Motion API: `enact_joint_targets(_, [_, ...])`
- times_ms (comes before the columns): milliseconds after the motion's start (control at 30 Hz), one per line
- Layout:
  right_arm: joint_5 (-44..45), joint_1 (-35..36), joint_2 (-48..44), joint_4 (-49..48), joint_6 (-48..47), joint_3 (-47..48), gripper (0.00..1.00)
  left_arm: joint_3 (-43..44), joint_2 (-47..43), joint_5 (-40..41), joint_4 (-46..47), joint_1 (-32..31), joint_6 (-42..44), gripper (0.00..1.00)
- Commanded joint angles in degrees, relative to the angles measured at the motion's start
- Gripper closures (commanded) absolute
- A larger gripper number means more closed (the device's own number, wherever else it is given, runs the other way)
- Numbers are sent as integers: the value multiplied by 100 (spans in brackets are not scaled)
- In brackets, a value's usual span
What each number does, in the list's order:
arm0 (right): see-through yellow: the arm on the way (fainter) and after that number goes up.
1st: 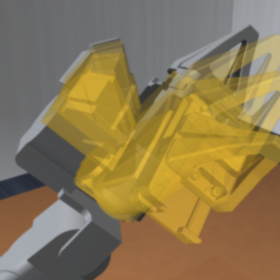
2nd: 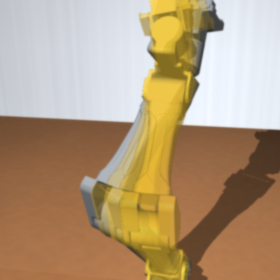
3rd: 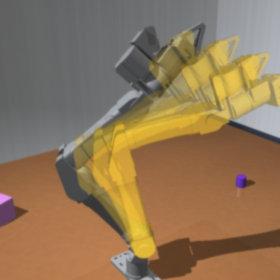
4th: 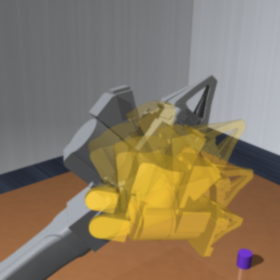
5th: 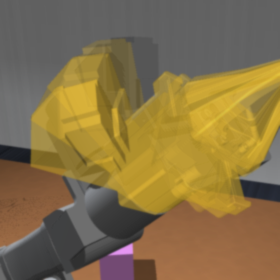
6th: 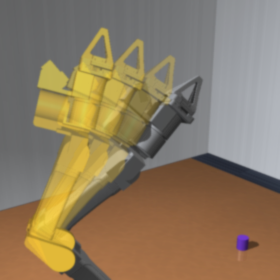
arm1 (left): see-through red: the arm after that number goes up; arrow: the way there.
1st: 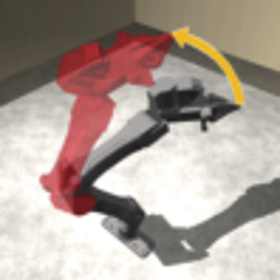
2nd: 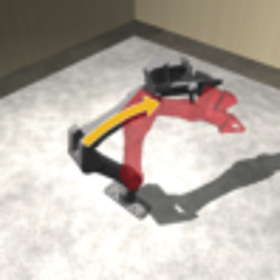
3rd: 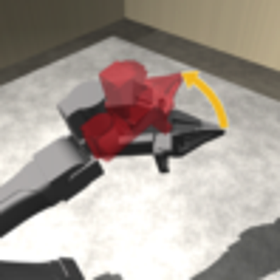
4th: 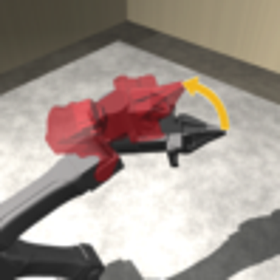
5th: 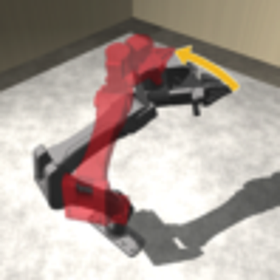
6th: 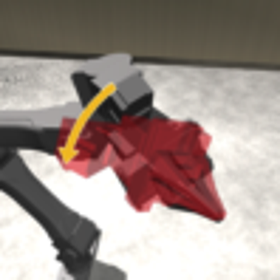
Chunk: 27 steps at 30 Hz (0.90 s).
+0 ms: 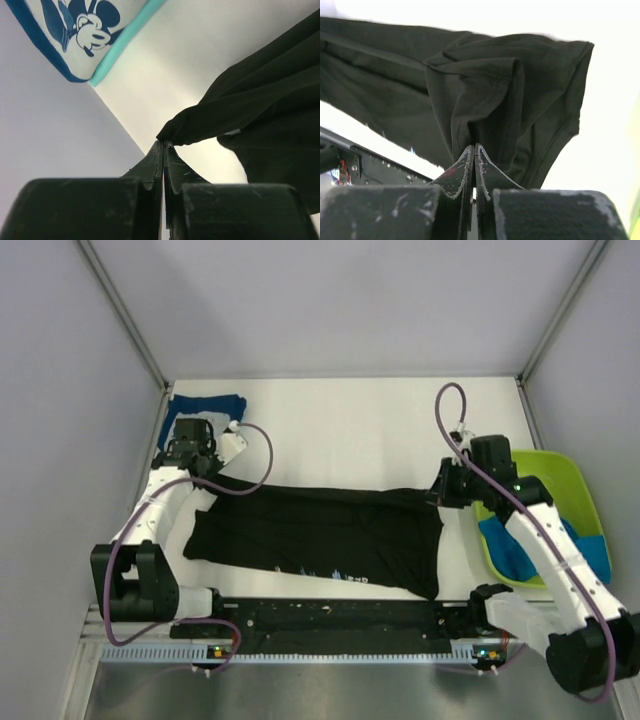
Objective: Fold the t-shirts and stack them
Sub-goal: Fold the other side of the tshirt into a rectangle
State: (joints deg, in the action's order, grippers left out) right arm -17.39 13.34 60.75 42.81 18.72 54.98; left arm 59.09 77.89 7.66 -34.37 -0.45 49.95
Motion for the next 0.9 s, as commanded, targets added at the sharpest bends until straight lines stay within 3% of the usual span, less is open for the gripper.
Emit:
enact_joint_targets(0, [139,518,-993,597,789,-688,100,-169,-292,-186,-236,238,594,100])
enact_joint_targets(200, [113,1065,-1408,711,1555,-1428,100,-583,-125,-283,-298,238,876,100])
enact_joint_targets(600, [236,1241,-1127,1186,1442,-1605,100,-1136,182,-221,-755,282,937,100])
enact_joint_targets(867, [182,1241,-1066,1248,1380,-1570,100,-847,245,-300,-923,282,736,100])
